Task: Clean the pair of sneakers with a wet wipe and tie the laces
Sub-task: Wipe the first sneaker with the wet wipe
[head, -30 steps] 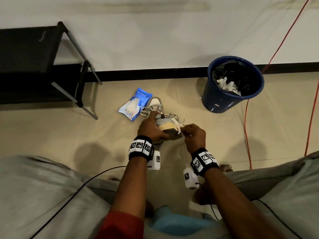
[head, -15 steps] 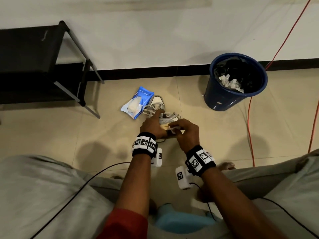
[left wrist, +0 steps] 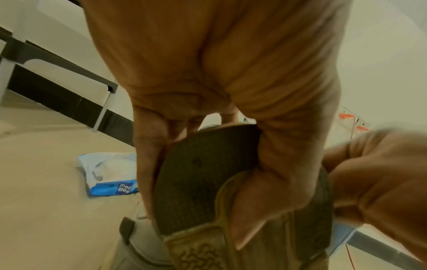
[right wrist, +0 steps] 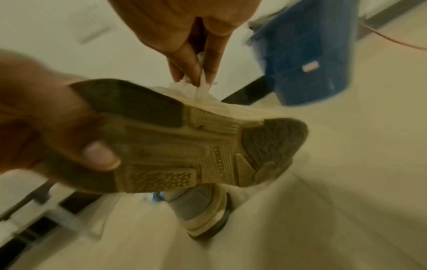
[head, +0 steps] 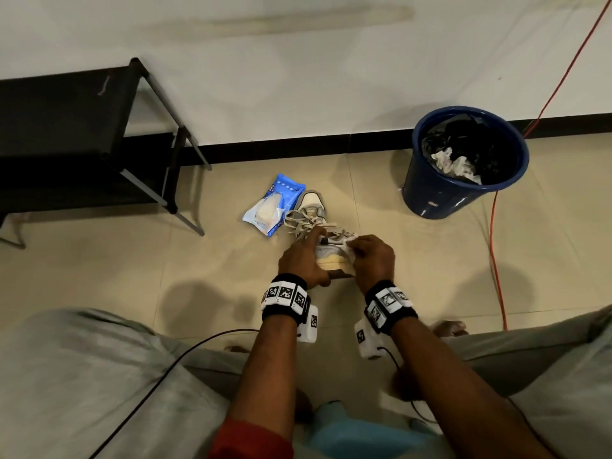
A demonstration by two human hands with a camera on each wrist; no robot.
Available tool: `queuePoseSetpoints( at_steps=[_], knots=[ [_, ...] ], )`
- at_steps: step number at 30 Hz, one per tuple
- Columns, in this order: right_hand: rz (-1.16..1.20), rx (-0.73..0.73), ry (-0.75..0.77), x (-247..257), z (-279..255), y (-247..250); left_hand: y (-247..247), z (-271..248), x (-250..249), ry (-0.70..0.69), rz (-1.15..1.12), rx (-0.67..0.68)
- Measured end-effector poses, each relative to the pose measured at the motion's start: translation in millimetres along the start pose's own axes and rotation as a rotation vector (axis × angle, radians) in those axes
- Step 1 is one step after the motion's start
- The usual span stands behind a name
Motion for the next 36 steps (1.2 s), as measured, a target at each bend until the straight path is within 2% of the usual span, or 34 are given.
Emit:
queuePoseSetpoints(
  at_steps=[2,3,6,7,9,11,14,16,20,22,25,29,34,36],
  knots=[
    [0.005,-0.041,-0.151,-14.1,4.2,4.6,-2.2,-0.7,-2.5,-0.014,0.037,0.003],
    [0.002,-0.055,-0.136,-8.4,4.0,4.7,-3.0,-1.2,-4.4,-0.020,0.056,0.000],
    [-0.012,-0.020,0.071,18.5,0.9,0.6,-4.2,-4.0,-6.0,-0.042,0.081,-0.008],
    [-0.031,0.007,0.087,16.8,5.2,-1.1,-4.4,-5.2,-4.8,-0.048,0.082,-0.013],
    [-0.066,0.079,-0.020,-0.5,17.4,-1.5,-4.2,-8.5,-4.4,-0.055,0.090,-0.023],
    [-0.075,0.085,-0.081,-9.6,18.8,1.5,-3.5,-9.8,-6.0,-0.047,0.109,-0.022],
    [-0.017,-0.002,0.030,6.9,-5.3,8.1,-4.3,-9.0,-7.0,-0.035,0.091,-0.016],
    [-0.001,0.011,0.062,9.1,-12.6,8.3,-4.1,-8.3,-7.1,-0.033,0.076,-0.008],
    [-0.038,-0.008,-0.127,-22.0,4.7,8.3,-8.3,-6.1,-10.3,-0.057,0.069,-0.019],
    [0.028,-0.071,-0.063,-6.2,-2.5,10.6,-6.3,-3.8,-12.4,-0.044,0.049,-0.034],
    [0.102,-0.046,0.022,13.8,-21.7,7.7,-7.0,-2.1,-10.7,-0.020,0.023,-0.034],
    [-0.023,-0.053,-0.129,-23.8,-0.9,11.7,-6.1,-2.0,-9.4,-0.005,-0.007,-0.027],
    [0.074,-0.036,0.035,6.3,-24.3,9.3,-1.3,-2.1,-10.0,0.016,-0.037,-0.034],
    [-0.011,-0.028,-0.036,-15.9,-18.2,14.0,-2.9,-2.8,-11.2,0.006,-0.024,-0.015]
  ],
)
Point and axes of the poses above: each hand's wrist, its own z-axis towards the middle knuckle, its own y-axis out of the back of the hand, x = y × z, the point moved 5 cm from there along z, towards the middle knuckle, and after that the axes turned 5 degrees about y, right-handed, at the moved point
